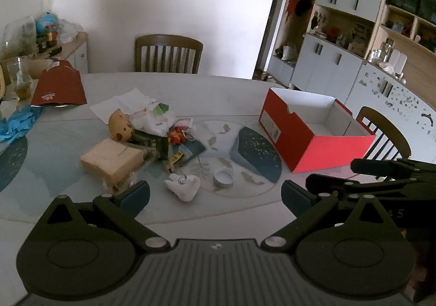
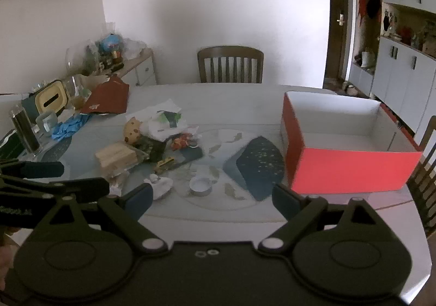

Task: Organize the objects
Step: 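Grasp the white glue stick with the left tool while the right tool grasps the small white lid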

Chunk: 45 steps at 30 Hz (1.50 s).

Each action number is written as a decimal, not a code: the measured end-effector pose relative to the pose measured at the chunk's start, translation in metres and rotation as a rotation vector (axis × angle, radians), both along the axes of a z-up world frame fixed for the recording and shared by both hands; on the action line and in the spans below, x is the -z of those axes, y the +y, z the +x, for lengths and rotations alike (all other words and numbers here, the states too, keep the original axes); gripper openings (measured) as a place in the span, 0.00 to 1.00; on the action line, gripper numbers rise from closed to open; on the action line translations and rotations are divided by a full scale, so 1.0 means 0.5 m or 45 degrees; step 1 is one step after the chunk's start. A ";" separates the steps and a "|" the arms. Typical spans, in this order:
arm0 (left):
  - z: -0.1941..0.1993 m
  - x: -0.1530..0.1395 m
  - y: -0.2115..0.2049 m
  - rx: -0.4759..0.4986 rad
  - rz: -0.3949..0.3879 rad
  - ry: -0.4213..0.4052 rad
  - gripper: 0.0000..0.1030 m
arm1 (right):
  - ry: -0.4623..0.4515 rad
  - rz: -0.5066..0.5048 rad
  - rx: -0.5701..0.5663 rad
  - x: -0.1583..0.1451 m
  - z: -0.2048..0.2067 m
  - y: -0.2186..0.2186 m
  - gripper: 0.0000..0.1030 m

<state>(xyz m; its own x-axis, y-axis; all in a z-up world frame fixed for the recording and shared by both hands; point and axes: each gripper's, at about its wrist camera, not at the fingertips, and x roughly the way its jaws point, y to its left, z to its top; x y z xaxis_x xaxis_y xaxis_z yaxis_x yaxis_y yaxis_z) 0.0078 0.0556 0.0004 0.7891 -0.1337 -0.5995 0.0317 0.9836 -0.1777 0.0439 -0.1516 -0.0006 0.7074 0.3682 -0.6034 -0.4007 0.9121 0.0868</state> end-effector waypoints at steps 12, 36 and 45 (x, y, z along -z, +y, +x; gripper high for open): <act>0.058 0.091 0.098 -0.052 0.179 0.076 1.00 | 0.085 -0.109 -0.047 0.074 0.082 0.099 0.92; 0.110 0.254 0.245 0.484 0.521 0.257 0.99 | 0.245 -0.299 -0.084 0.206 0.228 0.186 0.88; 0.160 0.252 0.261 0.576 0.418 0.273 0.79 | 0.277 -0.330 -0.088 0.228 0.257 0.204 0.85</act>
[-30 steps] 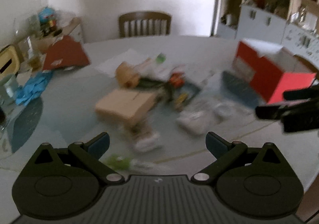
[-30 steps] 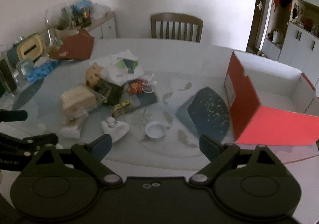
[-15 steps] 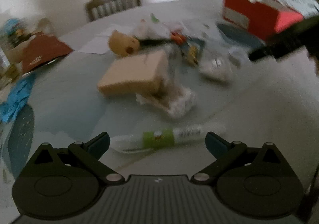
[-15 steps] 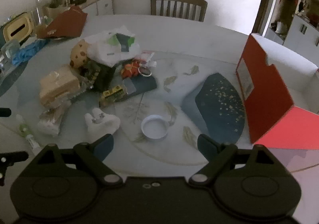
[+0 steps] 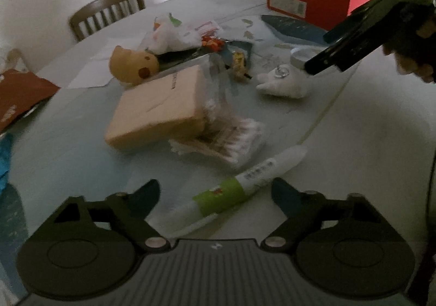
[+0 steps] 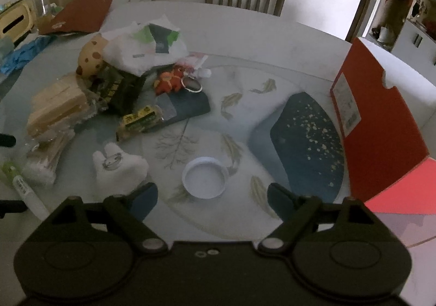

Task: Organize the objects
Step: 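Grasp the white glue stick with the left tool while the right tool grasps the small white lid, then carry the glue stick and white lid over the red shoebox with both tools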

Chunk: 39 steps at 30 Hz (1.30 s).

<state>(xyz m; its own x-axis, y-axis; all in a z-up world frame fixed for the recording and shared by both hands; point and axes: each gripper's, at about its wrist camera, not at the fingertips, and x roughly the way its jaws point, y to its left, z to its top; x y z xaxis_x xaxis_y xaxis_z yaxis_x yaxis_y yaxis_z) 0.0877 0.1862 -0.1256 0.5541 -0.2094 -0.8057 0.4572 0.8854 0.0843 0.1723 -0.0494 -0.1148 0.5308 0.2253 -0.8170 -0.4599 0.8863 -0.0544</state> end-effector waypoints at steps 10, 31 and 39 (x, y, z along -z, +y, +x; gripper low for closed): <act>0.001 -0.011 -0.015 0.052 -0.059 0.068 0.29 | 0.043 0.005 0.008 0.016 0.019 0.020 0.70; -0.028 -0.026 -0.036 -0.119 -0.214 0.123 0.15 | 0.044 0.043 0.049 -0.049 -0.046 -0.024 0.36; -0.035 -0.064 -0.076 -0.249 -0.233 0.085 0.15 | 0.001 0.087 -0.037 -0.115 -0.067 -0.082 0.36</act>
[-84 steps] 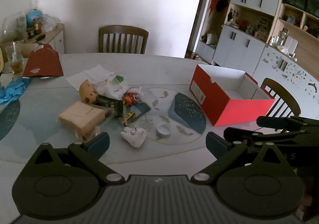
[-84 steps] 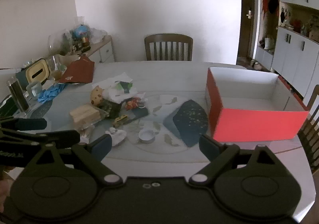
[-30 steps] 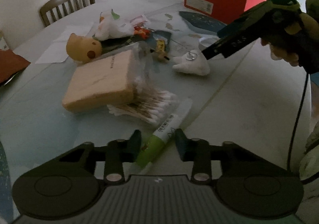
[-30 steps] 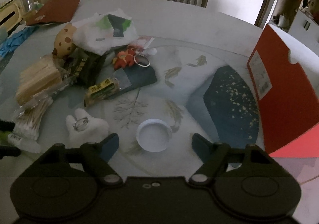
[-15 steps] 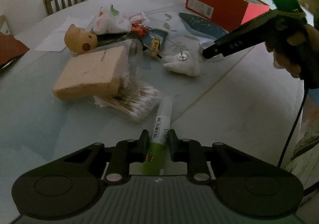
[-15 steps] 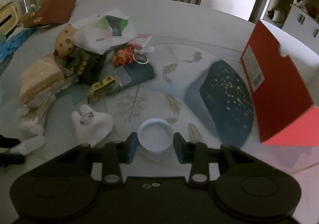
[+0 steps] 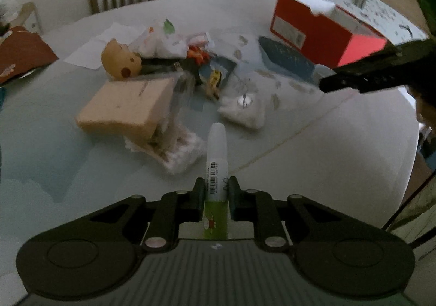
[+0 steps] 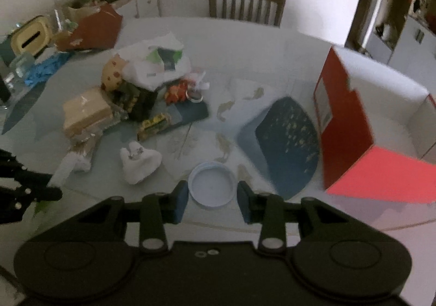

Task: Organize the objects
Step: 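Carry the glue stick and white lid over the red shoebox with both tools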

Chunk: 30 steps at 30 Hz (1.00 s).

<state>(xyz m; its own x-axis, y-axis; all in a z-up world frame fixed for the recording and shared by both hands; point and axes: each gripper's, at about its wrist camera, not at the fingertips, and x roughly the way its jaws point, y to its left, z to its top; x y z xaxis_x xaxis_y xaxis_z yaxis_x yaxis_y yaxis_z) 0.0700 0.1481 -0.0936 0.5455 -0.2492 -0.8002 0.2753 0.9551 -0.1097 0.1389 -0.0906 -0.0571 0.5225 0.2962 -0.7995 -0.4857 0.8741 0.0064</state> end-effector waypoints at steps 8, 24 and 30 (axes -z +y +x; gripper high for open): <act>0.044 -0.068 -0.082 -0.047 -0.050 -0.046 0.15 | -0.095 0.050 -0.044 -0.081 0.037 -0.096 0.36; 0.227 -0.180 -0.342 0.137 -0.130 -0.134 0.15 | -0.213 0.026 0.084 -0.111 0.188 -0.323 0.36; 0.299 -0.212 -0.428 0.188 -0.103 -0.163 0.15 | -0.187 0.020 0.137 -0.090 0.234 -0.395 0.36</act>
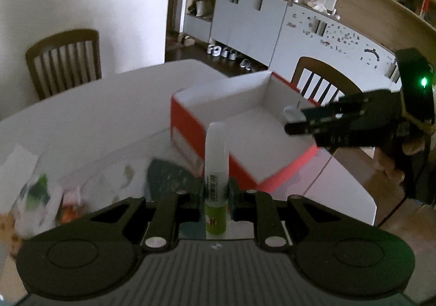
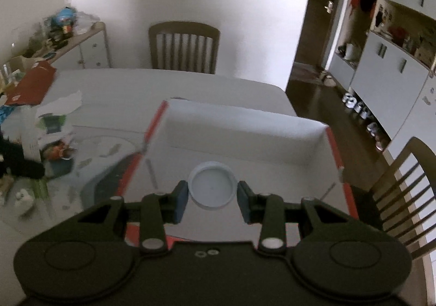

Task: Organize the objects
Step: 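Carry the glue stick and white lid over the red shoebox with both tools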

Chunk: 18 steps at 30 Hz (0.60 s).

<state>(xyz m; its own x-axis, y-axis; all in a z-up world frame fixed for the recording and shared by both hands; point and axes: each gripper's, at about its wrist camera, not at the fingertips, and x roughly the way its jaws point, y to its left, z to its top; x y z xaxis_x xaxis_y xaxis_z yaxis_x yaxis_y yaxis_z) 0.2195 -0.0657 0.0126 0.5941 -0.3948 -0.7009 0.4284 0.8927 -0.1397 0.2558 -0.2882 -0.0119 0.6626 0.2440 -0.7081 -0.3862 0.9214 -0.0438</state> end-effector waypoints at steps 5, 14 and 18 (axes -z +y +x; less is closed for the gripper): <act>0.064 -0.021 -0.071 0.039 0.040 -0.011 0.15 | 0.014 0.010 0.030 0.010 0.029 -0.051 0.36; 0.186 -0.013 -0.199 0.103 0.112 0.010 0.16 | 0.035 -0.023 0.067 0.040 0.079 -0.098 0.36; 0.225 0.031 -0.252 0.138 0.181 0.064 0.16 | 0.063 -0.059 0.077 0.066 0.098 -0.103 0.36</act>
